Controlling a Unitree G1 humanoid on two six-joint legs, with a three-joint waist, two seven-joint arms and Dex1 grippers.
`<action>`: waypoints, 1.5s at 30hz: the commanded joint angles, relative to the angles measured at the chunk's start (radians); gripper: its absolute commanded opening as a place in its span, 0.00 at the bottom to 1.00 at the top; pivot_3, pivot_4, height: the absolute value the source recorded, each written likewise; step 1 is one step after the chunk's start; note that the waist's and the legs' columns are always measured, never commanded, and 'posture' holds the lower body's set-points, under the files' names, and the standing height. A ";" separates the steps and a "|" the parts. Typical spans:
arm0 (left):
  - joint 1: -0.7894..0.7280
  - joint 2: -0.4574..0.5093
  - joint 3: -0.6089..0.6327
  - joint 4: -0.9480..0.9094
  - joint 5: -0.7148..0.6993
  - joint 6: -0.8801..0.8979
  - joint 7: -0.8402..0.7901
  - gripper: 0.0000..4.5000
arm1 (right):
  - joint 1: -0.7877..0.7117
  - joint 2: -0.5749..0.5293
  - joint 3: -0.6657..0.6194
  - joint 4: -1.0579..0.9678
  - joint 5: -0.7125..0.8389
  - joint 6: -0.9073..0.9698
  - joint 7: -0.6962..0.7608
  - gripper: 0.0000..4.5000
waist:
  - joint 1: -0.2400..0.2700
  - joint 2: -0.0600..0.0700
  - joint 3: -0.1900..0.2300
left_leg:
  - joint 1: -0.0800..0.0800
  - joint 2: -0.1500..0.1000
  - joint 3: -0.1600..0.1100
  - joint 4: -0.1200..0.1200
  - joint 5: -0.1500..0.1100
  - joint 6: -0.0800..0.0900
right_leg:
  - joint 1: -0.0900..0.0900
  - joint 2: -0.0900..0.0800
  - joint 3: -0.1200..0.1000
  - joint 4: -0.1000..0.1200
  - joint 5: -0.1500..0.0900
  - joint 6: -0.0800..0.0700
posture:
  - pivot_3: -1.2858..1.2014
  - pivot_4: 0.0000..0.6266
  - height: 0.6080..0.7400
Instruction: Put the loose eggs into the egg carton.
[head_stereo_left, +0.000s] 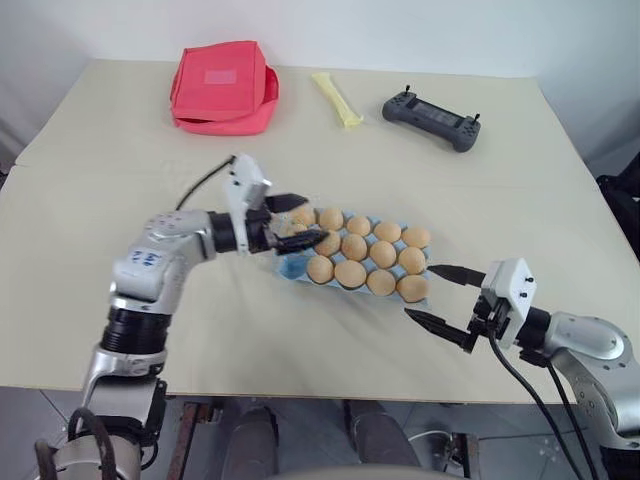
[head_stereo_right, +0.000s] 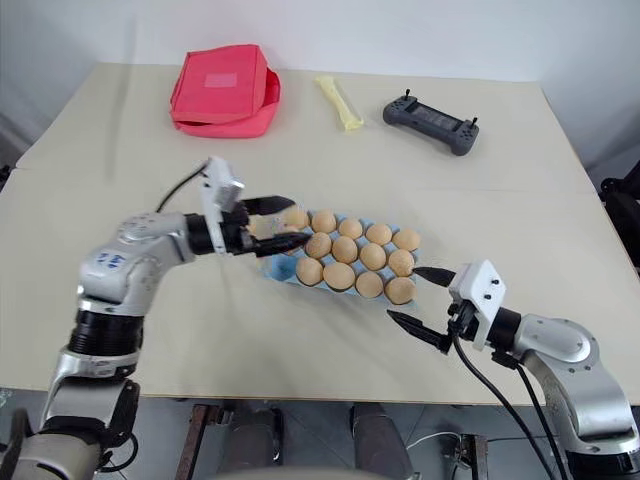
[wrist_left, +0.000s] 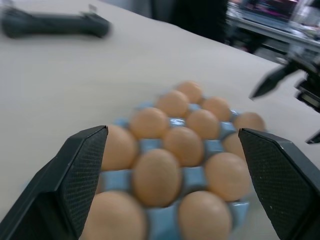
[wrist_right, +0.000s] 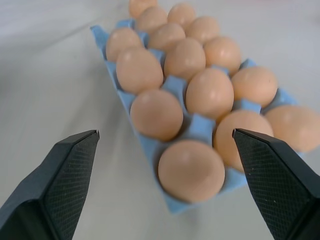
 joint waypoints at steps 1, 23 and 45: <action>0.080 0.073 0.107 -0.064 -0.023 0.023 0.027 0.99 | 0.011 -0.010 -0.043 0.052 -0.001 -0.080 0.049 1.00 | -0.002 0.000 0.000 | 0.000 0.000 0.000 0.000 0.000 0.000 | 0.000 0.000 0.000 0.000 0.000 0.000 | 0.52 0.24 1.00; 0.570 0.120 0.463 -0.219 -0.062 0.056 0.213 0.99 | -0.094 0.003 -0.028 0.310 -0.003 -0.228 0.188 1.00 | -0.001 0.000 0.000 | 0.001 0.000 0.001 0.000 0.000 0.000 | 0.001 -0.001 0.000 0.000 -0.009 -0.017 | 0.52 0.24 1.00; -0.181 -0.028 -0.038 0.713 0.273 -0.415 0.077 0.99 | -0.144 0.006 -0.010 0.372 -0.030 -0.239 0.158 1.00 | 0.002 0.001 0.001 | 0.000 0.000 0.001 -0.001 0.001 0.000 | 0.000 0.000 -0.001 -0.001 0.000 0.001 | 0.52 0.24 1.00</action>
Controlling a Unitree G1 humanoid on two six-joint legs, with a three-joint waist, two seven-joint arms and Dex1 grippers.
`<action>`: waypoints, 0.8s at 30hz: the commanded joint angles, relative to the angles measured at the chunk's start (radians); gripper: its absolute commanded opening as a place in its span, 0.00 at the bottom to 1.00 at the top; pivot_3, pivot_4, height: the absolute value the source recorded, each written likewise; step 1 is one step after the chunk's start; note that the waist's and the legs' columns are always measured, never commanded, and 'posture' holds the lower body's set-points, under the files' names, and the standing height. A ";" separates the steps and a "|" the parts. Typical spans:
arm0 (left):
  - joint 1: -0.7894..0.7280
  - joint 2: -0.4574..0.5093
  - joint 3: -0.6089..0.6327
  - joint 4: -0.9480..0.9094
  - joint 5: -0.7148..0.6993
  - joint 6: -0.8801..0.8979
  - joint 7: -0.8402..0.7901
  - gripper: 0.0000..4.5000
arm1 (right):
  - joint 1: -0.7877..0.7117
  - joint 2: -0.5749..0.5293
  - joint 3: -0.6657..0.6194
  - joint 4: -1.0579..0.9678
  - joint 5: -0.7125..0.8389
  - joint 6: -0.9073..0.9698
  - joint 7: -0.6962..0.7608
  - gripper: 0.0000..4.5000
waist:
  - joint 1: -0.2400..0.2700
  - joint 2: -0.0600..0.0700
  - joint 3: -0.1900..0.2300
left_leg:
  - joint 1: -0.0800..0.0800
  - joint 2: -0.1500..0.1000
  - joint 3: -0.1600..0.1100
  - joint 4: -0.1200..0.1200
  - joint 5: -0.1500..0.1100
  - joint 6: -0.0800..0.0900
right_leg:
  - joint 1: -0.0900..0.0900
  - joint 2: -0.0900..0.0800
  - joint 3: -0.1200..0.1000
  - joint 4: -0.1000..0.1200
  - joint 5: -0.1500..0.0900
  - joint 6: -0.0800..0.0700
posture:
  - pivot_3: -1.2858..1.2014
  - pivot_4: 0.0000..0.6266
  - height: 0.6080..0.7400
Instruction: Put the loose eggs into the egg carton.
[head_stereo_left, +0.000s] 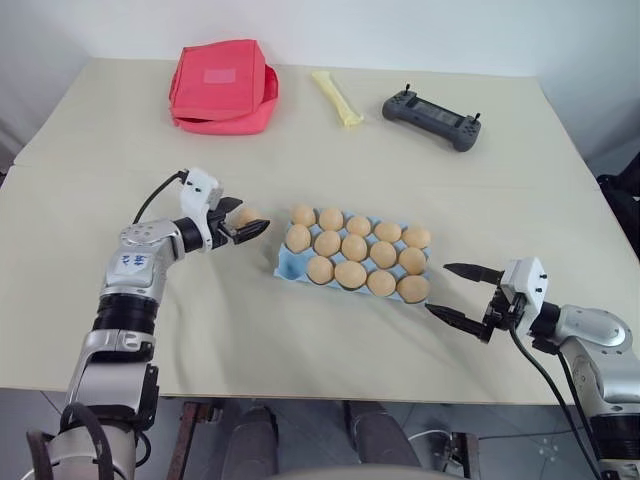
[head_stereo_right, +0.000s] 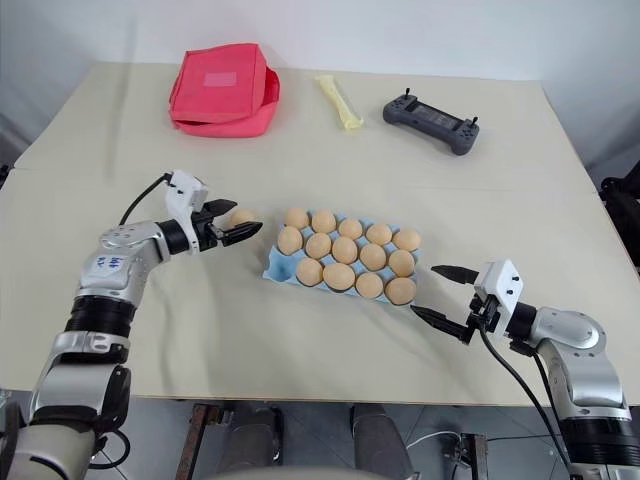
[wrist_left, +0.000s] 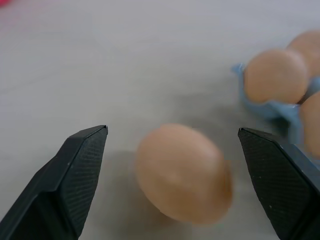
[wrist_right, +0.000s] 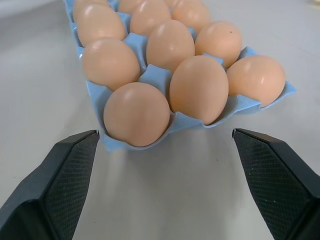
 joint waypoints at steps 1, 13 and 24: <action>-0.053 -0.011 -0.006 0.067 0.033 -0.056 -0.012 0.99 | -0.005 -0.001 -0.019 -0.017 0.004 -0.001 -0.012 1.00 | 0.000 0.000 0.000 | 0.000 0.000 0.000 0.000 0.000 0.000 | 0.000 0.000 0.000 0.000 0.000 0.000 | 0.52 0.24 1.00; -0.028 -0.029 0.048 -0.120 -0.050 -0.047 -0.116 0.44 | -0.027 0.001 -0.017 0.004 -0.002 -0.004 -0.016 1.00 | 0.003 0.000 0.000 | 0.000 0.000 0.000 0.000 0.000 0.000 | 0.000 0.000 0.000 0.001 0.000 0.000 | 0.52 0.24 1.00; 0.200 0.043 -0.016 -0.632 -0.192 0.280 -0.205 0.44 | -0.030 0.005 -0.016 0.008 -0.005 -0.005 -0.021 1.00 | -0.001 0.001 0.000 | 0.001 0.000 0.000 0.003 0.000 0.000 | 0.001 0.000 0.001 0.004 0.000 0.000 | 0.52 0.24 1.00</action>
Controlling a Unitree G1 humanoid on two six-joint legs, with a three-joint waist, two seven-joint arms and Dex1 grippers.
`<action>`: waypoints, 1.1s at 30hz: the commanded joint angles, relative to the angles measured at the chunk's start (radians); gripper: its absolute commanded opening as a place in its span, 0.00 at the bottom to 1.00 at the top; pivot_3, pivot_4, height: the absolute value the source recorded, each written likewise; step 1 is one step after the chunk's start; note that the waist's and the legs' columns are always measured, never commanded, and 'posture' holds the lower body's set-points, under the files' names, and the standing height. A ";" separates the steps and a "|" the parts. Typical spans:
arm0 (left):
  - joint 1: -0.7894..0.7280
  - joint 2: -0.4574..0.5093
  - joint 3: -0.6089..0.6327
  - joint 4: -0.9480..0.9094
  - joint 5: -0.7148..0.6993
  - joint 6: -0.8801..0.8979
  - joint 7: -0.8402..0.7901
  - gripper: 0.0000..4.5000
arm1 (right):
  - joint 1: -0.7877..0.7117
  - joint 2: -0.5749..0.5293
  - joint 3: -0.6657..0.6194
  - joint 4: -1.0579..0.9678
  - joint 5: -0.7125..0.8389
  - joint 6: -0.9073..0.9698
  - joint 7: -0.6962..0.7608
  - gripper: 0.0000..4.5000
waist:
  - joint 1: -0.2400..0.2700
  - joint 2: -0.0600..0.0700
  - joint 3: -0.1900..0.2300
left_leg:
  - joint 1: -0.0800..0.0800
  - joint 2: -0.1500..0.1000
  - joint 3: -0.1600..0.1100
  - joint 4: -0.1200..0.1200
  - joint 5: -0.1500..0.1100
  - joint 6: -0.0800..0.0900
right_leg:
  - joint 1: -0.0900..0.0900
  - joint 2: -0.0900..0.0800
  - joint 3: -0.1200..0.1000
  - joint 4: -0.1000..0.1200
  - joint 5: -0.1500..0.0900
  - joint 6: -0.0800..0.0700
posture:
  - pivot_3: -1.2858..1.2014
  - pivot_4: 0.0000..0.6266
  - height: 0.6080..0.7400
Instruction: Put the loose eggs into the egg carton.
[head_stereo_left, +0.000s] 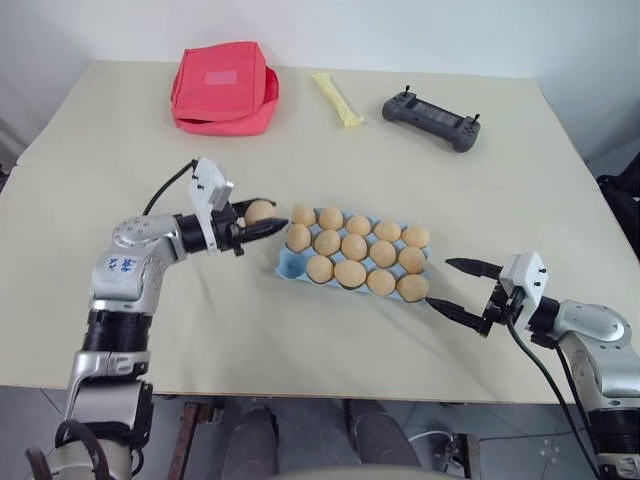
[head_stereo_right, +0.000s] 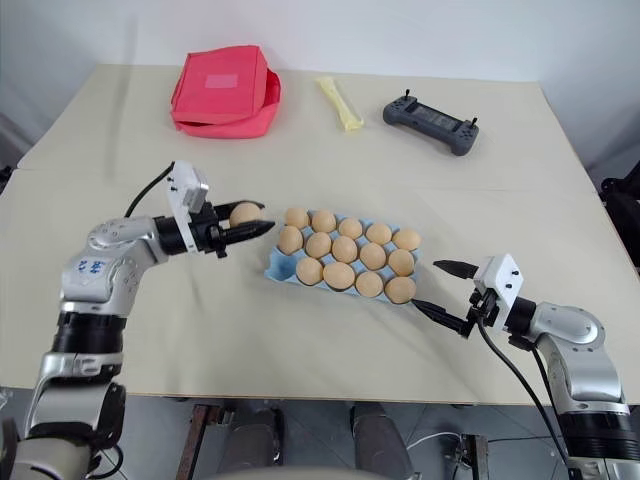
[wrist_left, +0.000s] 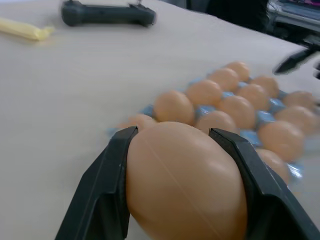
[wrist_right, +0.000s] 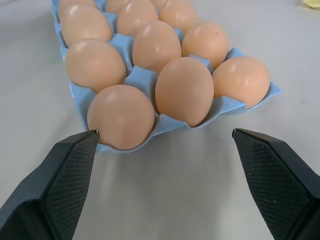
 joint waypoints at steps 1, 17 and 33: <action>0.026 -0.009 -0.039 -0.080 -0.021 0.022 -0.015 0.44 | -0.005 0.004 -0.016 -0.009 0.008 -0.008 -0.003 1.00 | 0.000 0.000 0.000 | 0.000 0.000 0.000 0.001 0.000 0.000 | 0.000 0.000 0.000 0.000 0.000 0.000 | 0.52 0.24 1.00; -0.045 -0.088 -0.068 -0.002 0.001 -0.034 0.022 1.00 | 0.019 0.001 -0.031 -0.032 0.016 -0.006 -0.010 1.00 | 0.000 0.000 0.000 | 0.000 0.000 0.000 0.004 0.000 0.001 | 0.001 0.000 0.000 0.000 0.000 0.000 | 0.52 0.24 1.00; 0.119 0.107 0.169 -0.011 -0.114 -0.111 -0.136 1.00 | 0.000 0.005 -0.013 -0.022 0.006 -0.036 0.002 1.00 | -0.004 0.001 0.001 | 0.000 0.000 0.000 0.003 -0.001 0.001 | 0.001 0.000 0.000 0.000 0.000 0.000 | 0.52 0.24 1.00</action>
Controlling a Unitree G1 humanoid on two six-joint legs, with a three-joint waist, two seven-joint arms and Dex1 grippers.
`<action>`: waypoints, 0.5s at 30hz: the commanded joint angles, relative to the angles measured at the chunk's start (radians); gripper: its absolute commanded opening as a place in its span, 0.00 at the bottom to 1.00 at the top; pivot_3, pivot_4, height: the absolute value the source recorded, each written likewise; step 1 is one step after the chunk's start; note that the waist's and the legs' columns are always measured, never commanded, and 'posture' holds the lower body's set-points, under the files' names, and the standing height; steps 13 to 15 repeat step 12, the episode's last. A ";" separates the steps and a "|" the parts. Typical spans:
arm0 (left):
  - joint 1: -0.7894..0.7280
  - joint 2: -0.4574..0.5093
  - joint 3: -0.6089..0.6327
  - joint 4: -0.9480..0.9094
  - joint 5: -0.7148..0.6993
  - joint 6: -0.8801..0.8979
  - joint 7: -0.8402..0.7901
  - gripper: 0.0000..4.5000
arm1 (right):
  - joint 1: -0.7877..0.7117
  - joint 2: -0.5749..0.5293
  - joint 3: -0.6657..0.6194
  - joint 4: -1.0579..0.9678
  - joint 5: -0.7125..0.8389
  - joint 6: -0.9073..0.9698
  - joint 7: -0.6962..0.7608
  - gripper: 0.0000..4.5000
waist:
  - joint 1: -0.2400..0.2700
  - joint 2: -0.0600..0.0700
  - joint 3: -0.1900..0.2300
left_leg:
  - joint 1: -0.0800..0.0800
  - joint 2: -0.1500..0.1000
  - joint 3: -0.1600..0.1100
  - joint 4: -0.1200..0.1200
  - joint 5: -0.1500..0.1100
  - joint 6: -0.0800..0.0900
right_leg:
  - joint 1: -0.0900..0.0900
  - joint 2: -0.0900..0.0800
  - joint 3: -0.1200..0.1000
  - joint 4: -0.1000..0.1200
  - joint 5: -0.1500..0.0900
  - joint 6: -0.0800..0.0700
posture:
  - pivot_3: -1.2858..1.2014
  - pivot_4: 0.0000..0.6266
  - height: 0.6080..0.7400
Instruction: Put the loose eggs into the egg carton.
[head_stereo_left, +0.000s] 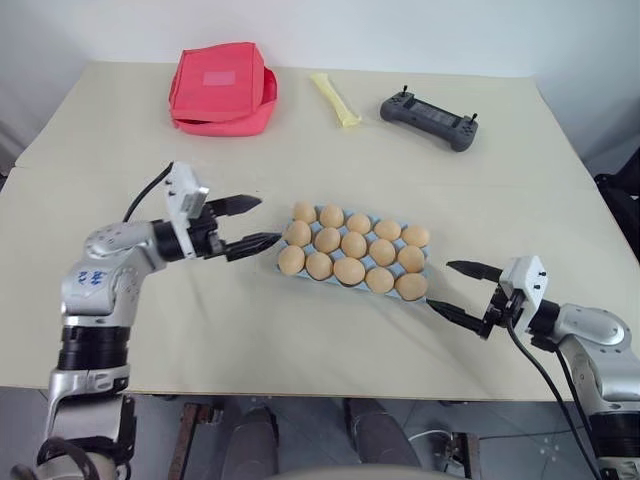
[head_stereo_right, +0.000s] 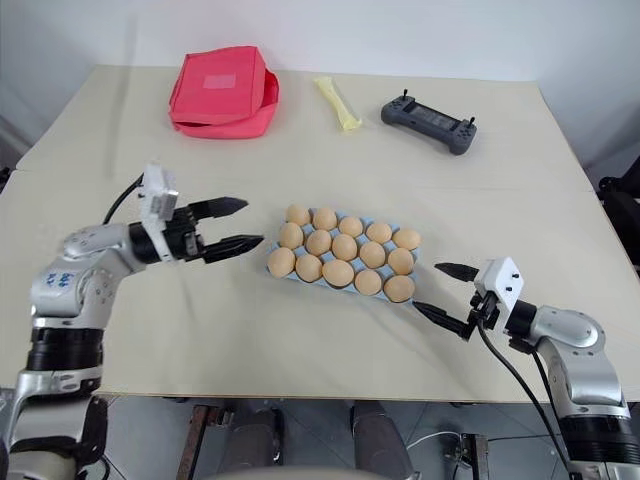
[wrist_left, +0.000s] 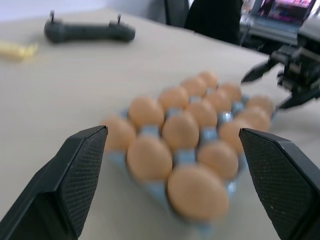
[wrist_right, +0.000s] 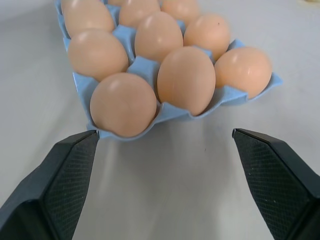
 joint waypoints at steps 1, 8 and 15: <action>0.040 0.054 0.056 -0.008 -0.036 -0.024 -0.053 1.00 | -0.006 0.000 -0.012 -0.068 0.016 -0.004 -0.004 1.00 | 0.000 0.000 0.000 | 0.000 0.000 0.000 0.000 0.000 0.000 | 0.000 0.000 0.000 0.000 0.000 0.000 | 0.52 0.24 1.00; 0.118 0.099 0.112 -0.015 -0.045 -0.031 -0.061 1.00 | 0.053 -0.023 -0.054 -0.330 0.107 0.165 -0.070 1.00 | 0.006 0.000 0.000 | 0.000 0.000 0.000 -0.002 0.000 0.000 | -0.001 0.000 0.000 0.000 -0.001 -0.002 | 0.52 0.24 1.00; 0.139 0.090 0.121 -0.037 -0.034 -0.063 -0.043 1.00 | 0.062 -0.023 -0.067 -0.320 0.113 0.157 -0.061 1.00 | 0.006 0.000 0.000 | -0.001 0.000 0.001 -0.003 -0.001 0.000 | -0.001 -0.001 0.000 -0.003 -0.002 -0.004 | 0.52 0.24 1.00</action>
